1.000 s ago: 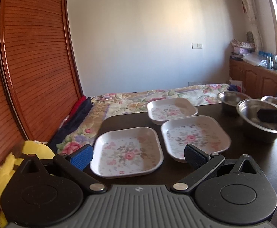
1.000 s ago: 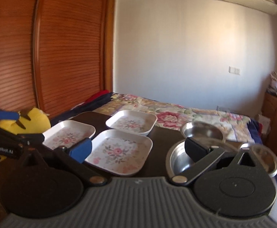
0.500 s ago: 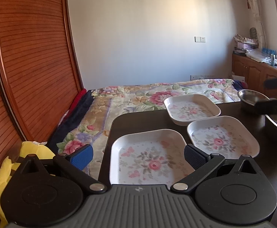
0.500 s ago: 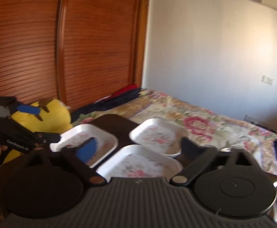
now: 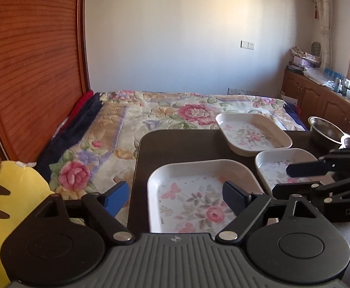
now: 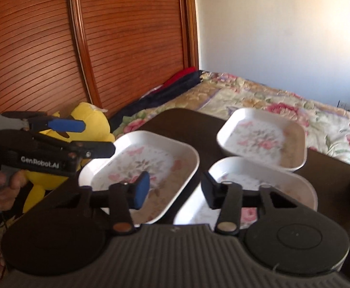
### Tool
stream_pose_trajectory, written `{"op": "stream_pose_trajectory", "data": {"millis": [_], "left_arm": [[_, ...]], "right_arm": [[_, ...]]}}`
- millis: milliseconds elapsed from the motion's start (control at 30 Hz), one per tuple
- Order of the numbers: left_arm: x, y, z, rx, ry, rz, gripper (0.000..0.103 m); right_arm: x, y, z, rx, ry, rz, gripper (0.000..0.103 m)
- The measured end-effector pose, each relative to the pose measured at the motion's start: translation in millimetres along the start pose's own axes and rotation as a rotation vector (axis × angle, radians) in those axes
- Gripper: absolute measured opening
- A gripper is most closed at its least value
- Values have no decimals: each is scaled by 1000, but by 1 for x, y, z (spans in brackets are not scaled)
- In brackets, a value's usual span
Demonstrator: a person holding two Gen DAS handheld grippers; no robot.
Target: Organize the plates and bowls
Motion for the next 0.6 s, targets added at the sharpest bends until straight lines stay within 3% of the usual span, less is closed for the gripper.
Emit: {"op": "stream_pose_trajectory", "data": {"millis": [233, 600], "left_arm": [[-12, -12, -15, -36, -24, 5, 66], [-15, -21, -23, -61, -45, 7, 53]], "right_arm": [[-3, -4, -20, -49, -13, -4, 35], [-5, -8, -37, -119, -57, -16, 31]]}}
Point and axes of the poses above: each gripper's, at about its wrist camera, not at the fingertips, and z roughly against the way its jaws point, x to its right, y to its top, the point moved 7 cm from there along -z, roughly the way its jaws point, and after that the axes turned 10 degrees about y, right-handed, at the moved point
